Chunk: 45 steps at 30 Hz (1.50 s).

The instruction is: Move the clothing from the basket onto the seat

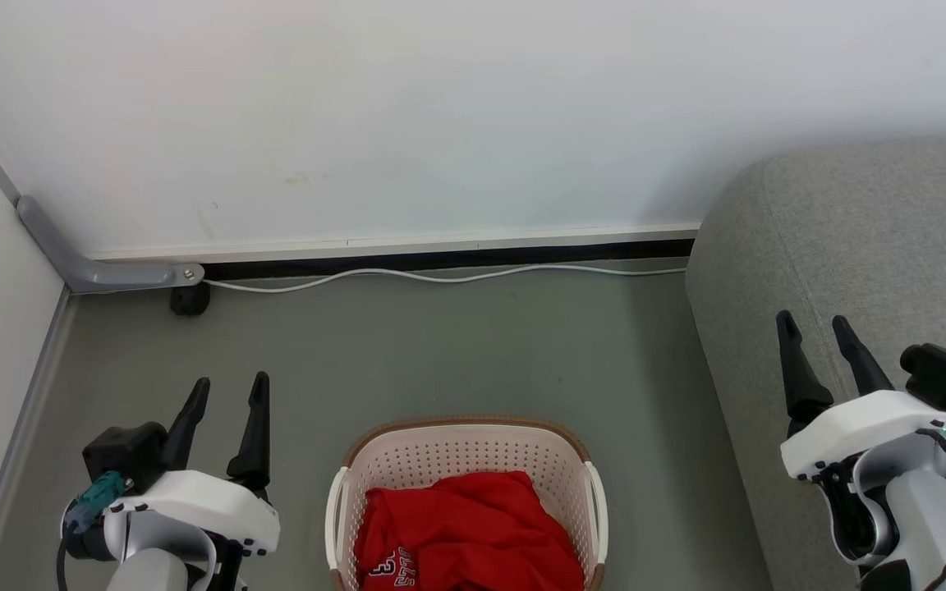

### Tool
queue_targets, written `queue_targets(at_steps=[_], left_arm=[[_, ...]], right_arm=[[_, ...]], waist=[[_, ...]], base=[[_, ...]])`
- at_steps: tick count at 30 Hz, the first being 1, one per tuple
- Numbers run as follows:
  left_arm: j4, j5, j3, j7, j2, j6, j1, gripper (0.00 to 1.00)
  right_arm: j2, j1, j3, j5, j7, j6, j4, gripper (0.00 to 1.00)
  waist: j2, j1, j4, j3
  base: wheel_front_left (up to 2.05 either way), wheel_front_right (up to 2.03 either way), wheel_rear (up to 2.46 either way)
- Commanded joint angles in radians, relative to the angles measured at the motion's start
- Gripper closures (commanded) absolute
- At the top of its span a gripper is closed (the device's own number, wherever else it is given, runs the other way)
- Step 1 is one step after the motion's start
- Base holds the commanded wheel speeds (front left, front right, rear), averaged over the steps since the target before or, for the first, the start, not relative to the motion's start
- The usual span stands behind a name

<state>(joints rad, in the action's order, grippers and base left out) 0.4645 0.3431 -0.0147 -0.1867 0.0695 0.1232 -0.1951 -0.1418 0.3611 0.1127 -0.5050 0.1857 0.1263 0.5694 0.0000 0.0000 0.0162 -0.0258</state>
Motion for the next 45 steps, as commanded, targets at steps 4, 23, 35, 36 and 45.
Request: queue_targets(at_steps=[4, 23, 35, 36, 45], left_arm=[[-0.019, -0.081, 0.031, -0.028, 0.016, 0.006, -0.066, 0.00], [0.006, -0.253, 0.023, -0.075, 0.011, 0.007, -0.092, 0.00], [0.029, -0.244, 0.056, -0.075, -0.002, 0.007, -0.086, 0.00], [0.029, -0.245, 0.056, -0.075, -0.003, 0.007, -0.086, 0.00], [0.026, -0.237, 0.056, -0.075, -0.007, 0.007, -0.085, 0.00]], right_arm=[[-0.018, 0.055, 0.026, 0.079, 0.029, 0.004, -0.006, 0.00], [-0.032, 0.099, 0.057, 0.253, 0.076, 0.004, 0.030, 0.00], [-0.021, 0.089, 0.015, 0.260, 0.076, 0.004, 0.024, 0.00], [-0.021, 0.088, 0.015, 0.260, 0.076, 0.004, 0.023, 0.00], [-0.017, 0.091, 0.000, 0.260, 0.076, 0.004, 0.007, 0.00]], waist=[[0.0000, 0.0000, 0.002, 0.000], [0.0000, 0.0000, 0.006, -0.004], [0.0000, 0.0000, 0.010, -0.003], [0.0000, 0.0000, 0.010, -0.003], [0.0000, 0.0000, 0.010, -0.021]], base=[[0.00, 0.00, 0.00], [0.00, 0.00, 0.00], [0.00, 0.00, 0.00], [0.00, 0.00, 0.00], [0.00, 0.00, 0.00]])
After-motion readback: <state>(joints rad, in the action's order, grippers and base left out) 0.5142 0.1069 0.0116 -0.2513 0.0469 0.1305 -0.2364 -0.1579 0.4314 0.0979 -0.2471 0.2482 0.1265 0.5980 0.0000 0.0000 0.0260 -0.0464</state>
